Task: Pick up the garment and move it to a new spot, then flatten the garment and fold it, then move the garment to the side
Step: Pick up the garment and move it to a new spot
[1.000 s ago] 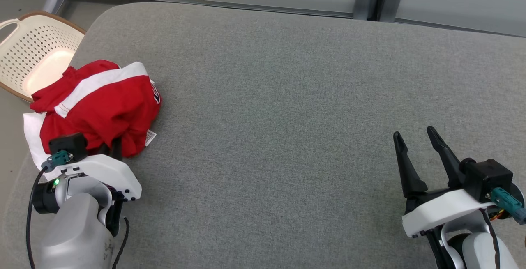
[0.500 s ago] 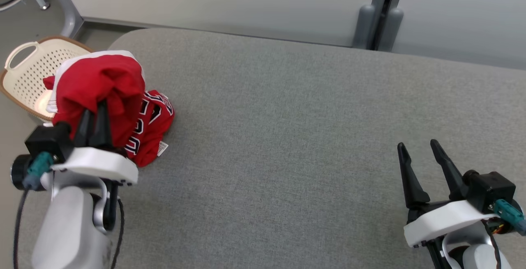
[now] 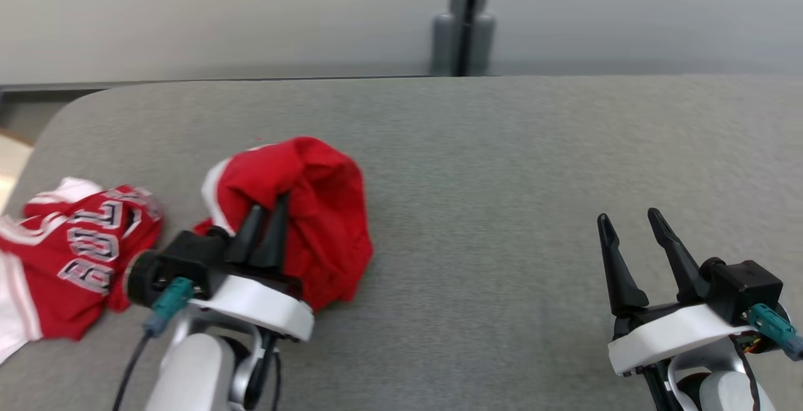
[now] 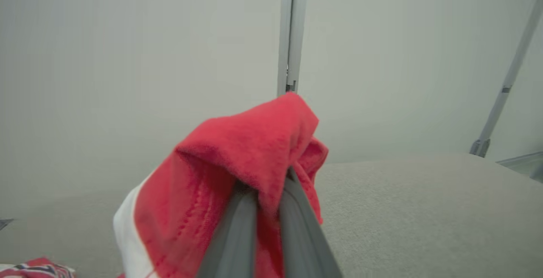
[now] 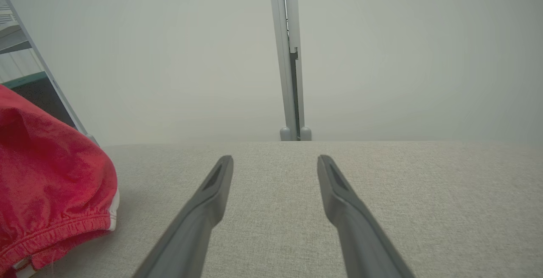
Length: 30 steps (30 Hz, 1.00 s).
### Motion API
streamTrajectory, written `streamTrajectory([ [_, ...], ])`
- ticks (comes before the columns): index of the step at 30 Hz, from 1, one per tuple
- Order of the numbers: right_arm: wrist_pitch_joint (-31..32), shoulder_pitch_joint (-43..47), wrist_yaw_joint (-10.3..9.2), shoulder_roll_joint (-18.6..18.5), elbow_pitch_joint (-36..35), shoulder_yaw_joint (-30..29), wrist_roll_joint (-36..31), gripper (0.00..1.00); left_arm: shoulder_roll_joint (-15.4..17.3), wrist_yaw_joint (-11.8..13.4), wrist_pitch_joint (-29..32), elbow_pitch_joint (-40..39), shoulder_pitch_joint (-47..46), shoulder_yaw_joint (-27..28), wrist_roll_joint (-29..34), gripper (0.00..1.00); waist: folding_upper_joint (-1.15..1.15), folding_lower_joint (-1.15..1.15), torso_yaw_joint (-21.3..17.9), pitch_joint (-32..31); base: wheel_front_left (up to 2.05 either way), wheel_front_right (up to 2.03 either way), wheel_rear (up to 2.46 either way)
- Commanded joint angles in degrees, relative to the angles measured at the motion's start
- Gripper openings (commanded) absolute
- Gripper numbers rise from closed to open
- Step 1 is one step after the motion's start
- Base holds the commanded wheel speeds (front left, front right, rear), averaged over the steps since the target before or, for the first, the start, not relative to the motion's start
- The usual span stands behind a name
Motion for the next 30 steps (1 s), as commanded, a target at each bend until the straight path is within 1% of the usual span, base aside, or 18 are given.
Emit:
streamTrajectory([
  [1,-0.09,-0.25,0.0,-0.14,-0.16,-0.03,0.17,1.0,-0.34,-0.3,0.31,-0.21,-0.37,-1.31,-0.36,0.0,0.0,0.0,-6.58,2.26,0.0,0.0,0.0],
  [6,-0.97,-1.06,0.0,0.12,0.32,0.01,0.81,1.0,-0.88,-1.29,2.33,2.11,-2.7,-8.33,-0.58,0.0,0.0,0.0,-15.52,5.21,0.0,0.0,0.0],
  [9,-2.02,-0.82,0.0,0.27,1.28,-0.18,1.33,1.0,-1.06,-1.97,3.27,5.38,-4.36,-12.82,-0.52,0.0,0.0,0.0,-20.02,6.24,0.0,0.0,0.0],
  [12,-3.03,-0.55,0.0,0.43,1.9,-0.79,2.0,1.0,-1.11,-2.59,3.32,8.75,-6.73,-16.79,-0.57,0.0,0.0,0.0,-23.18,7.28,0.0,0.0,0.0],
  [15,-4.05,-0.61,0.0,0.52,2.74,-1.17,2.81,1.0,-1.15,-3.16,3.12,12.61,-8.7,-21.04,-1.1,0.0,0.0,0.0,-24.9,8.15,0.0,0.0,0.0],
  [16,-4.58,-0.98,0.0,0.53,3.3,-0.97,3.56,1.0,-1.1,-3.21,2.74,15.34,-10.25,-23.28,-1.87,0.0,0.0,0.0,-25.31,8.58,0.0,0.0,0.0],
  [17,-4.94,-1.06,0.0,0.52,3.5,-0.87,3.87,1.0,-1.09,-3.33,2.16,16.3,-10.8,-24.33,-2.2,0.56,0.0,0.0,-25.32,8.69,0.0,0.0,0.0],
  [18,-5.15,-1.18,0.0,0.53,3.64,-0.87,4.17,1.0,-1.14,-3.43,1.91,17.1,-11.48,-25.55,-2.56,1.0,0.0,0.0,-25.16,8.86,0.0,0.0,0.0],
  [22,-5.86,-1.51,0.0,0.51,4.41,-1.09,4.56,1.0,-1.14,-3.23,-1.15,17.53,-12.77,-28.36,-4.44,1.0,0.0,0.0,-23.22,8.58,0.0,0.0,0.0],
  [24,-5.61,-1.72,0.0,0.5,4.53,-1.28,3.97,1.0,-1.17,-2.43,-3.31,15.86,-12.27,-28.62,-5.98,1.0,0.0,0.0,-20.86,7.47,0.0,0.0,0.0],
  [27,-4.97,-1.71,0.0,0.51,4.11,-1.74,3.0,1.0,-1.0,-1.11,-4.67,13.19,-11.27,-27.34,-6.69,1.0,0.0,0.0,-17.96,6.25,0.0,0.0,0.0],
  [30,-4.15,-1.68,0.0,0.45,3.54,-2.05,1.85,1.0,0.39,1.36,-5.51,10.18,-9.64,-24.68,-7.26,1.0,0.0,0.0,-15.14,4.94,0.0,0.0,0.0],
])
